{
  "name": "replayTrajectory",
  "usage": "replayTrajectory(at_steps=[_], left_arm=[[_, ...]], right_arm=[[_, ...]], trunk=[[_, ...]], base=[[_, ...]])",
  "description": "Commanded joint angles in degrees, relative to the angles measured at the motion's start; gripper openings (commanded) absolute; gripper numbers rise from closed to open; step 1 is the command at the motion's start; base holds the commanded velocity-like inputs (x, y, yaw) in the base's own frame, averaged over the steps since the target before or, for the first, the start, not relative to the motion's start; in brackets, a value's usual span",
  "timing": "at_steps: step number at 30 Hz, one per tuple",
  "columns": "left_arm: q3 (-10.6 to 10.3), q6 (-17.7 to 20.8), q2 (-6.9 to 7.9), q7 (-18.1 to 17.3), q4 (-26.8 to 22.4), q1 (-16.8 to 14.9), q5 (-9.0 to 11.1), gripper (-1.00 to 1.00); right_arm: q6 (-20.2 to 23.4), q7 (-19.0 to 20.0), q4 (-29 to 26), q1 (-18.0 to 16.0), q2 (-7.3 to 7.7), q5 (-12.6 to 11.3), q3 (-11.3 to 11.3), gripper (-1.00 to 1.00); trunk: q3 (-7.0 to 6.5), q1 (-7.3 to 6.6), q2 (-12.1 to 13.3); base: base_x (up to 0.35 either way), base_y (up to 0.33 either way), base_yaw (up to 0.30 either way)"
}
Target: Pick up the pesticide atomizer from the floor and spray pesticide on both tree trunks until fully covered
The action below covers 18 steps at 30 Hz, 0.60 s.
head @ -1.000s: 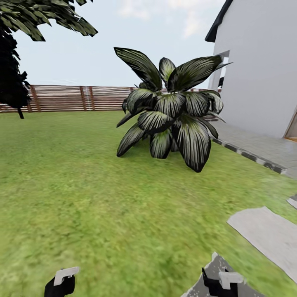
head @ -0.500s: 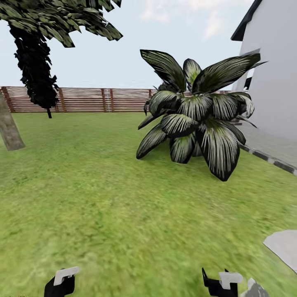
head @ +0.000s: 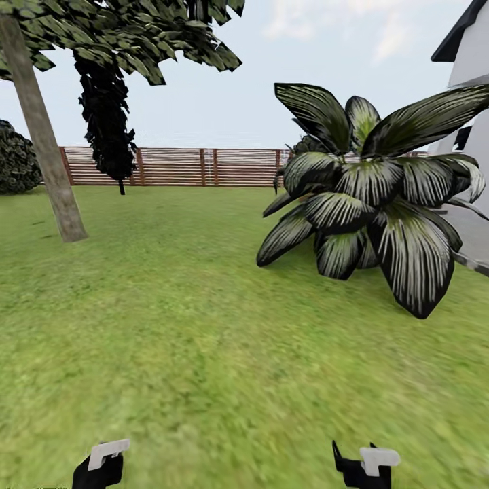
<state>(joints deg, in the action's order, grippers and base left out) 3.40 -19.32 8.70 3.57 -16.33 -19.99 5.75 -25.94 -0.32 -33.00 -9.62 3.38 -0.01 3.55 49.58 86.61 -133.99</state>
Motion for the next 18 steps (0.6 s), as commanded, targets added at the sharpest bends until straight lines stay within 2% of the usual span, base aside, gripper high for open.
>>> replayTrajectory(at_steps=[1, 18], left_arm=[[-0.14, -0.19, 0.00, -0.06, 0.06, -0.05, 0.58, -1.00], [-0.14, -0.19, 0.00, -0.06, 0.07, -0.05, 0.58, -1.00]], right_arm=[[-0.16, -0.03, -0.01, -0.02, -0.01, 0.01, 0.05, 1.00], [-0.16, -0.12, -0.04, 0.00, -0.22, 0.01, -0.04, 1.00]], trunk=[[0.05, 0.01, -0.02], [0.42, 0.01, -0.02]], base=[[0.191, 0.246, 0.274], [0.191, 0.246, 0.278]])
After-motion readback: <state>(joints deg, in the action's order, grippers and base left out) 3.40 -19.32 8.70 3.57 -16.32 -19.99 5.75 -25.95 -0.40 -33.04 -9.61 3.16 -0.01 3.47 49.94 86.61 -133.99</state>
